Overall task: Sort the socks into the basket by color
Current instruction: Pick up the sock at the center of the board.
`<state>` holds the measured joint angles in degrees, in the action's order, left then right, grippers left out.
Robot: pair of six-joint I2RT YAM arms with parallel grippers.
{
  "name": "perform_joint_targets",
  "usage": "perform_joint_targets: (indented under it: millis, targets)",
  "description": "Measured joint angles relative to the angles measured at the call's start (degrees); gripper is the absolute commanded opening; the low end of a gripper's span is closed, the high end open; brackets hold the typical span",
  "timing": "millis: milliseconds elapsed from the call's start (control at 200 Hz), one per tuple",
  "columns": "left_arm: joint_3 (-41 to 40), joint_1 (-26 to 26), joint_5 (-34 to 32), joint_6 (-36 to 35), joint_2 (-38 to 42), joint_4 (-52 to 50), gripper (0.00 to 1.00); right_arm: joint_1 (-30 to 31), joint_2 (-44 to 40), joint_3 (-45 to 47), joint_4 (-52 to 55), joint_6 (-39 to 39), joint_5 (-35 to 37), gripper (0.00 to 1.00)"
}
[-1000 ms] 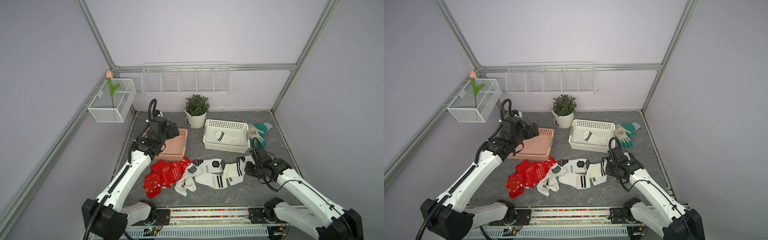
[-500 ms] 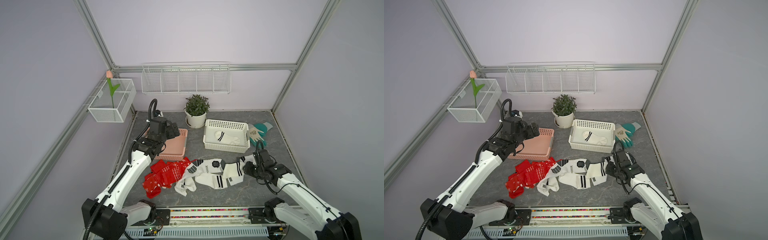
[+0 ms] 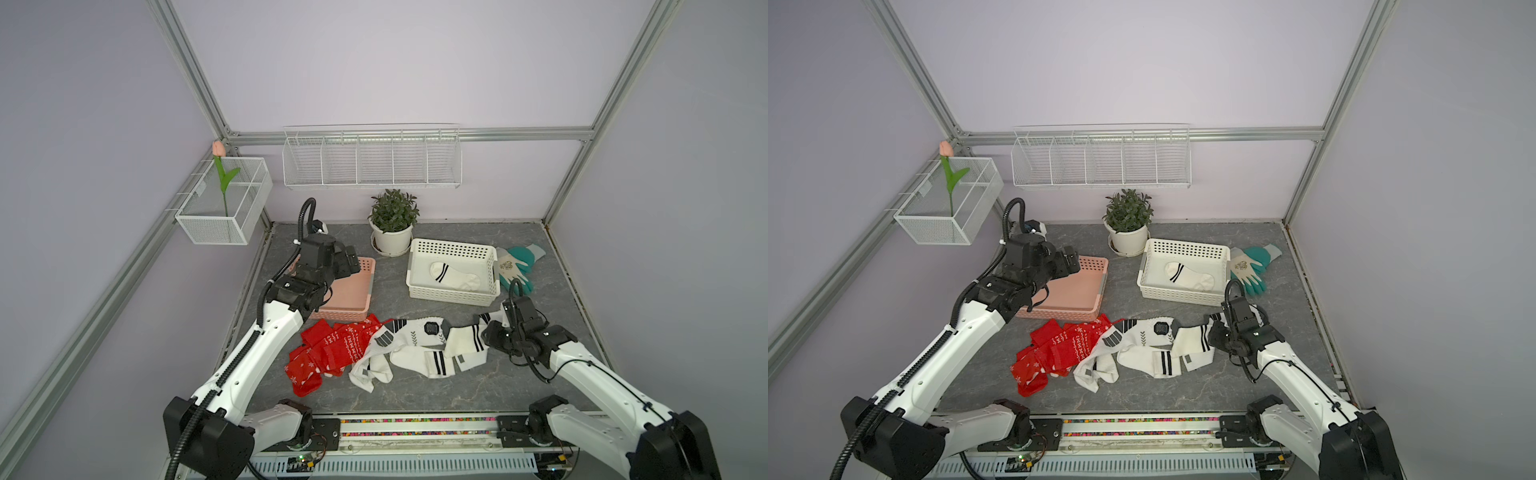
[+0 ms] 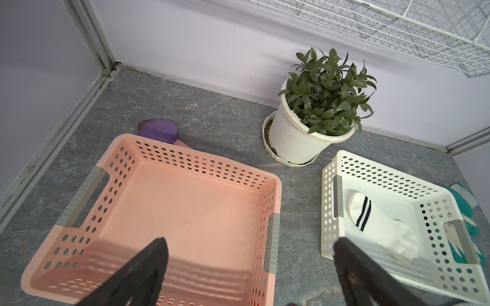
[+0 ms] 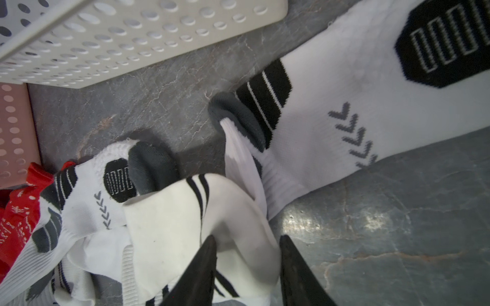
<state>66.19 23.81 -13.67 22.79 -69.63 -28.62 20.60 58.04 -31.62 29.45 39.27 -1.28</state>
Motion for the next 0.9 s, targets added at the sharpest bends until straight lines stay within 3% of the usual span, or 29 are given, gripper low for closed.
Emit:
perform_joint_targets:
  millis: [510, 900]
  targets:
    - [0.0, 0.1, 0.0, -0.2, -0.2, 0.0, 0.99, 0.0, 1.9, -0.8, -0.5, -1.0, -2.2, 0.13]
    - [0.0, 0.1, -0.4, -0.6, -0.2, 0.0, 0.99, 0.0, 2.2, -3.9, -0.4, -2.6, -4.9, 0.1]
